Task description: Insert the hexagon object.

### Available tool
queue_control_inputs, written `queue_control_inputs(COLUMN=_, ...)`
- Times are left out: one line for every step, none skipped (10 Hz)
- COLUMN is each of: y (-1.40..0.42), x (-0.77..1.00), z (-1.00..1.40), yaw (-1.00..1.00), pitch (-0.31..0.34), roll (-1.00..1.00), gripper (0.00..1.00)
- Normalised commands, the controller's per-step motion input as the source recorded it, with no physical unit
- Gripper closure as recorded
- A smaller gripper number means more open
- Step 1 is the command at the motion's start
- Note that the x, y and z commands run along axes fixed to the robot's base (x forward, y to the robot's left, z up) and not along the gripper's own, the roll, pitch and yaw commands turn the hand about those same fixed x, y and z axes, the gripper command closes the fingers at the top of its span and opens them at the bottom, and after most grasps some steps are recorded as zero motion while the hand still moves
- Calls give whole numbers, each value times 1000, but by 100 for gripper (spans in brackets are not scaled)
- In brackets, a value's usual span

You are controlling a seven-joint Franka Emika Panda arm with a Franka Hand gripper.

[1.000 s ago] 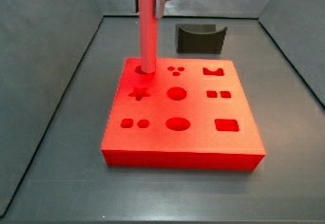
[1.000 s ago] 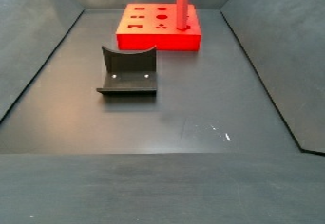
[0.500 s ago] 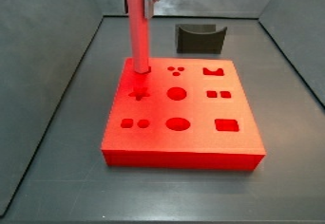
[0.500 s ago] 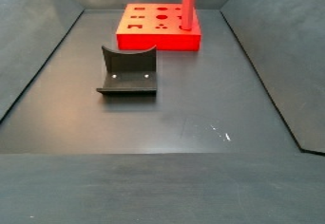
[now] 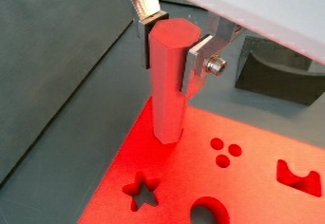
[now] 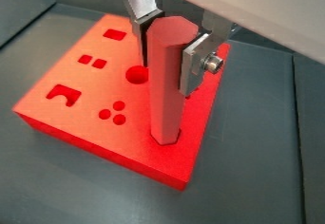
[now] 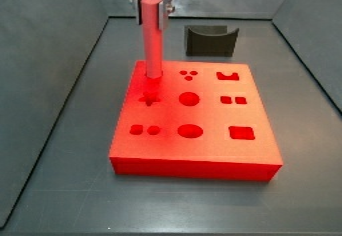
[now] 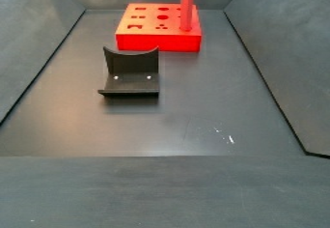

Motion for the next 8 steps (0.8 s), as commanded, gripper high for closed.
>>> queue_control_inputs(y=0, x=-37, z=-837, yaw=-37, pitch=-144, roll=86, gripper=100)
queue_control_inputs(y=0, x=-169, z=-769, yaw=0, pitch=-171, roll=167, gripper=100)
queue_control_inputs(y=0, x=-343, z=-577, yaw=0, pitch=-183, roll=154, gripper=100)
queue_control_inputs(y=-26, x=-269, z=-434, yaw=0, pitch=-169, roll=111, gripper=100)
queue_control_inputs(y=-60, x=-237, z=-411, yaw=0, pitch=-153, roll=113, gripper=100)
queue_control_inputs(y=0, x=0, z=-311, yaw=0, pitch=-51, roll=0, gripper=100)
queue_control_inputs(y=0, x=0, z=-86, yaw=0, pitch=0, roll=0, gripper=100)
queue_control_inputs(y=0, x=0, z=0, yaw=0, pitch=0, roll=0, gripper=100)
